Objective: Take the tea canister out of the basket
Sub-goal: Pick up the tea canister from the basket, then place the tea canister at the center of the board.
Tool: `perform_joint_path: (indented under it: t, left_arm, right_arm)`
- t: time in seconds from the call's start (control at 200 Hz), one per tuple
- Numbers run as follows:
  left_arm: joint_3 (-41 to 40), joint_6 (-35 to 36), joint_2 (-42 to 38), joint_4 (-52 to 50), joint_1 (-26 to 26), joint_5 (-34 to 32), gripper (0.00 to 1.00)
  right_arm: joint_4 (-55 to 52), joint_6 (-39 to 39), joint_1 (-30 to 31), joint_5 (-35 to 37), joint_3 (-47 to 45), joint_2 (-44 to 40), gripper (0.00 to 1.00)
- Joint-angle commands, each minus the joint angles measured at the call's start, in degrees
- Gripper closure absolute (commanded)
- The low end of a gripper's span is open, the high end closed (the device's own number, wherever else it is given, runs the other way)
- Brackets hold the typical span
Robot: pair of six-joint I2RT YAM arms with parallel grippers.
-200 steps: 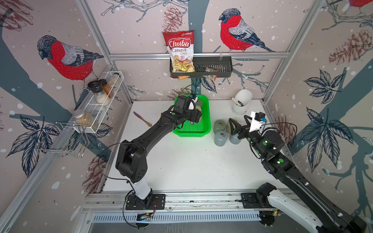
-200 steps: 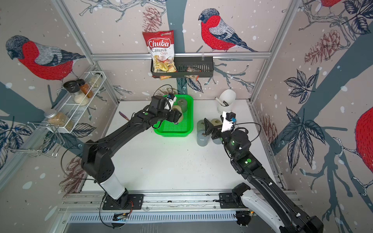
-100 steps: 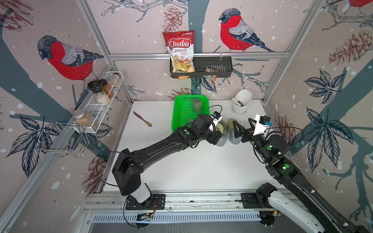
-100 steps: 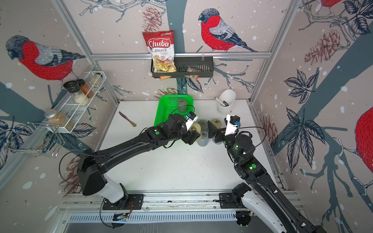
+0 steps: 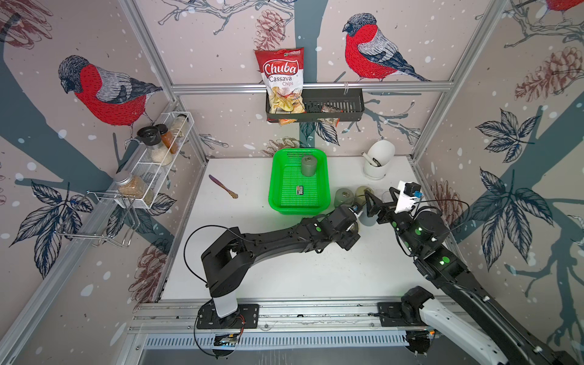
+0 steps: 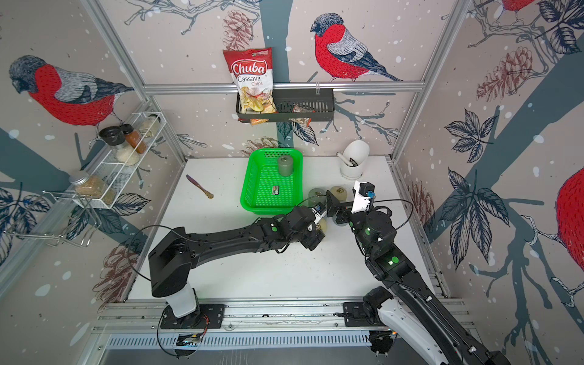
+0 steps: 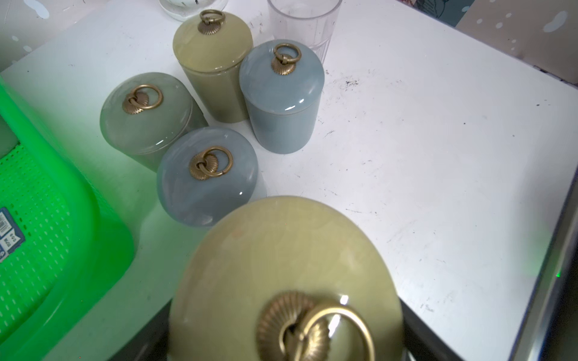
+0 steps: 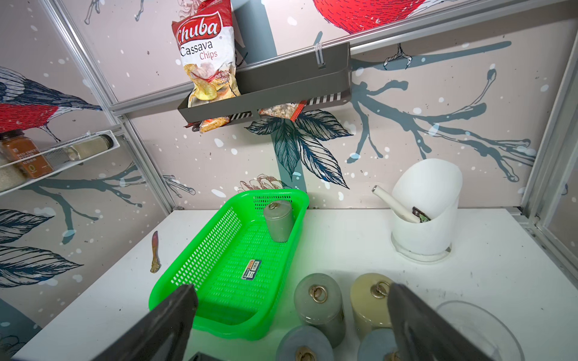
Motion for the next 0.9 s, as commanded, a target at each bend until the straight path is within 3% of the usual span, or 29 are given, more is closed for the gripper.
perform_joint_path:
  t: [0.0,0.891]
  left_arm:
    - [-0.5,-0.8,0.7,8.1,-0.4,-1.7,1.0]
    - [-1.9,-1.1,6.6,14.0,-0.5,-1.2,1.0]
  right_arm:
    - [1.5,-0.3,-0.1,0.7,-0.3,0.0,0.0]
    - [2.3,0.0,-3.3,1.1,-1.0,0.5,0.0]
